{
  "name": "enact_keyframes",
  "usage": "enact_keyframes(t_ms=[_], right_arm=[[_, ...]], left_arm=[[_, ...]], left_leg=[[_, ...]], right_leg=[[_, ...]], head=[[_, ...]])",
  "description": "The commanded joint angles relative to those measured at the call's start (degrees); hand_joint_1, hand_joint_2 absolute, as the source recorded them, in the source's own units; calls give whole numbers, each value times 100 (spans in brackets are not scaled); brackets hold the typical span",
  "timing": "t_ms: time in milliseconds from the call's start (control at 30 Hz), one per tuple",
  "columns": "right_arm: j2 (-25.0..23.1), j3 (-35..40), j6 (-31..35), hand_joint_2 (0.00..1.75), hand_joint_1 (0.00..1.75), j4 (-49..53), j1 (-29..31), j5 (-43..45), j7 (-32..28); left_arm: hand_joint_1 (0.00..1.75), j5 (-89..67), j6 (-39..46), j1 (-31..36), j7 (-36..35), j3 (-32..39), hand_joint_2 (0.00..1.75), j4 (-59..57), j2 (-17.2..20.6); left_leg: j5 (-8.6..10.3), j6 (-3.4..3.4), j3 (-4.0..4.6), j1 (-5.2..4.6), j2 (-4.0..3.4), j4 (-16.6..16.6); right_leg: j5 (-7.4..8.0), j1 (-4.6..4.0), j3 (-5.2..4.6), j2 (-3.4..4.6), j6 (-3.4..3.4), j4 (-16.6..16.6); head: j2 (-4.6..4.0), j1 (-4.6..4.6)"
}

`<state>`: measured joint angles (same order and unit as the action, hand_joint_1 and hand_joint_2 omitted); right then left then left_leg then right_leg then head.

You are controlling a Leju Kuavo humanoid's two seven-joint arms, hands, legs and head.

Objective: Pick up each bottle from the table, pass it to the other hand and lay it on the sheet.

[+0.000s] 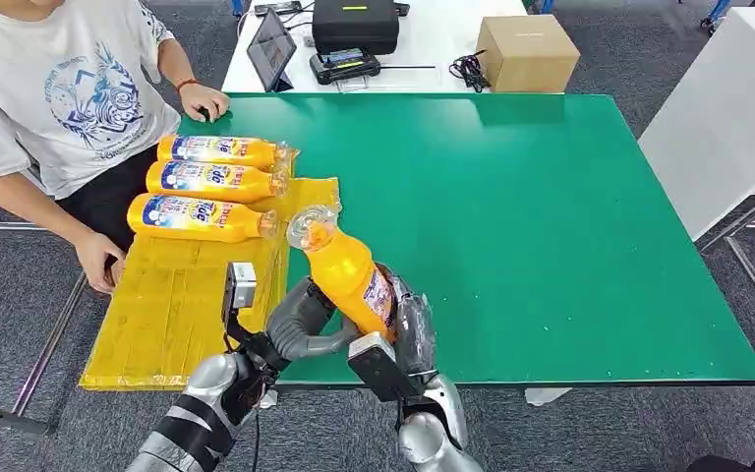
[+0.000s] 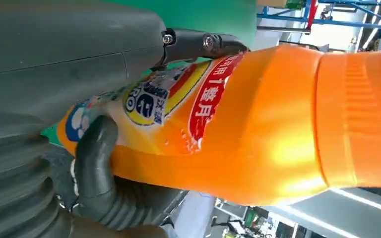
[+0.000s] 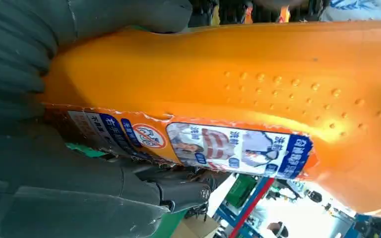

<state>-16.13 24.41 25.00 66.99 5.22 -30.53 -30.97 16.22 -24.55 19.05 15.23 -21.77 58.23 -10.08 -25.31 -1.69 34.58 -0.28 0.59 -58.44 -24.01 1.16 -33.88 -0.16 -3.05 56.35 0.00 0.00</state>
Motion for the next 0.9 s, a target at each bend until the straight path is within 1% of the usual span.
enact_keyframes(t_ms=[33, 67, 100, 233, 400, 433, 767, 800, 833, 900], right_arm=[[38, 608, -55, 175, 175, -726, 320, -210, 54], [120, 811, -73, 175, 175, -1006, 482, -116, 61], [137, 899, -35, 175, 175, -1181, 551, -61, 35], [145, 1065, -87, 175, 175, -1667, 673, 43, -16], [124, 1159, -190, 175, 175, -1852, 728, 57, -38], [104, 1171, -194, 175, 175, -1856, 719, 57, -38], [104, 1266, -228, 175, 175, -1979, 784, 10, 2], [109, 1275, -205, 175, 175, -1982, 789, -3, 18], [116, 1263, -214, 175, 175, -1974, 782, 19, 32], [124, 1239, -199, 175, 175, -1961, 771, 35, 45]], left_arm=[[0, -36, 137, 304, -36, -192, 175, -145, 84], [0, -33, 210, 362, -40, -150, 175, -155, 58], [0, -30, 242, 399, -38, -127, 175, -153, 47], [0, 35, 243, 430, -67, -49, 175, -47, 35], [0, 30, 282, 414, -84, -57, 175, -22, 11], [0, 29, 283, 416, -84, -58, 175, -24, 7], [2, 104, 280, 411, -10, 5, 175, -37, -46], [113, 96, 334, 407, 16, 34, 175, -5, -59], [175, 105, 314, 396, 36, 37, 175, 47, -67], [175, 81, 340, 375, 32, 31, 175, 107, -57]], left_leg=[[-11, 14, -30, 13, -13, 2], [-7, 10, -19, 9, -10, 0], [-11, 13, -26, 13, -15, -1], [-7, 11, -26, 15, -9, 1], [0, 5, -12, 9, 1, 2], [-6, 10, -25, 15, -1, 1], [-2, 8, -16, 11, 5, 1], [-5, 10, -24, 14, 4, -1], [-3, 9, -20, 12, 5, 0], [-1, 6, -12, 9, 3, 1]], right_leg=[[-5, -15, 30, 9, 19, -6], [-3, -10, 18, 7, 14, -3], [-5, -14, 25, 11, 18, -2], [-2, -16, 28, 5, 15, -8], [-1, -9, 13, -4, 8, -5], [-6, -15, 29, -3, 14, -8], [-4, -12, 18, -9, 11, -7], [-7, -15, 27, -9, 15, -6], [-6, -13, 22, -10, 13, -5], [-3, -9, 13, -7, 9, -5]], head=[[0, 0], [0, 0], [0, 0], [0, 0], [0, 0], [0, -2], [0, -2], [0, 0], [0, 0], [0, 0]])
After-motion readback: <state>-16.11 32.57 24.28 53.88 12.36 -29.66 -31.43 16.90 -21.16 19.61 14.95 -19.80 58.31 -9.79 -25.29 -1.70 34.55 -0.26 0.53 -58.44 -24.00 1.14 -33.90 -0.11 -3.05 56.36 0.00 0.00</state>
